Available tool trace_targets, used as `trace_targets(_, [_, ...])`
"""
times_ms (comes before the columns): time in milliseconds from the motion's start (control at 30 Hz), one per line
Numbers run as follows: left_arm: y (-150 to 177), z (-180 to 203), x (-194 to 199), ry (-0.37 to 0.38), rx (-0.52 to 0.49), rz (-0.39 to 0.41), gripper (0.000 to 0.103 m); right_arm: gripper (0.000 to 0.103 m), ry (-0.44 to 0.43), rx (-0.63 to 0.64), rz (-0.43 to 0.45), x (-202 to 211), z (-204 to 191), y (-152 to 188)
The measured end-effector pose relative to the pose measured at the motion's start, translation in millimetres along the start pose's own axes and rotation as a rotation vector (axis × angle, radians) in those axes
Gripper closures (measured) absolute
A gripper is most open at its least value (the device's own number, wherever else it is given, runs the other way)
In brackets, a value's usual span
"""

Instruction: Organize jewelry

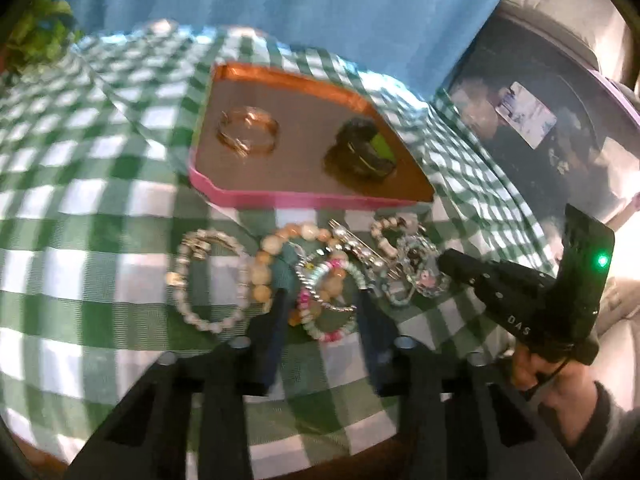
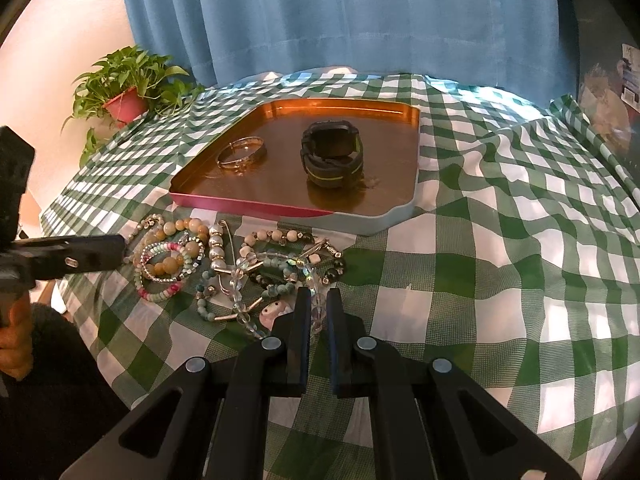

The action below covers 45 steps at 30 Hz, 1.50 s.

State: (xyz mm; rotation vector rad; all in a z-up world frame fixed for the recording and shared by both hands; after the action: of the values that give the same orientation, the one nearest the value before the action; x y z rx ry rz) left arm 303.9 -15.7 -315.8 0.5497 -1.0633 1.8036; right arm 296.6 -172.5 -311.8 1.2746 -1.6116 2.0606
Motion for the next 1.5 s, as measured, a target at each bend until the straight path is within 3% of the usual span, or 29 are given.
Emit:
trace_targets(100, [-8.2,-1.0,-5.0,-0.018,-0.005,0.013,0.078,0.097,-0.003,0.009,-0.003,-1.2,-3.5,-0.1])
trace_targets(233, [-11.5,-4.7,-7.7,-0.003,0.007,0.008,0.096,0.097,-0.002,0.016,-0.008,-2.6,-5.3,0.5])
trace_targets(333, [-9.7,-5.5,-8.2,-0.018,-0.004,0.011,0.099,0.097,-0.005,0.011,-0.012,-3.8,-4.1,1.5])
trace_targets(767, [-16.9,1.5,11.6,0.024,0.005,0.064,0.1,0.097,-0.005,0.009,-0.004,-1.3,-3.0,0.6])
trace_targets(900, [-21.2,9.8,22.0,0.036,-0.002,0.085,0.1,0.097,-0.007,0.002,0.042,8.9,-2.6,-7.5])
trace_targets(1200, [-39.4,38.3,54.8,0.003,-0.055,0.17,0.1,0.097,0.045,0.029,0.132,51.4,-14.6,-38.5])
trace_targets(1500, [-50.2,76.1,116.6,-0.004,-0.107,0.273,0.1,0.097,0.108,0.033,0.187,104.7,-28.7,-58.8])
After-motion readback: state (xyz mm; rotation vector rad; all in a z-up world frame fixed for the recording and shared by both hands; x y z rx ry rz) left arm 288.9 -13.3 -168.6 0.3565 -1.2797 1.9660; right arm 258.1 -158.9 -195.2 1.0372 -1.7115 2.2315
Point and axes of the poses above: each gripper's, at about its wrist camera, not at the fingertips, and x roughly against the way its jaws point, z to its right, y to its underside, the point moved 10 cm from there along -x, roughly the way its jaws point, and after that the axes turned 12 degrees about x, right-handed, at the moved point
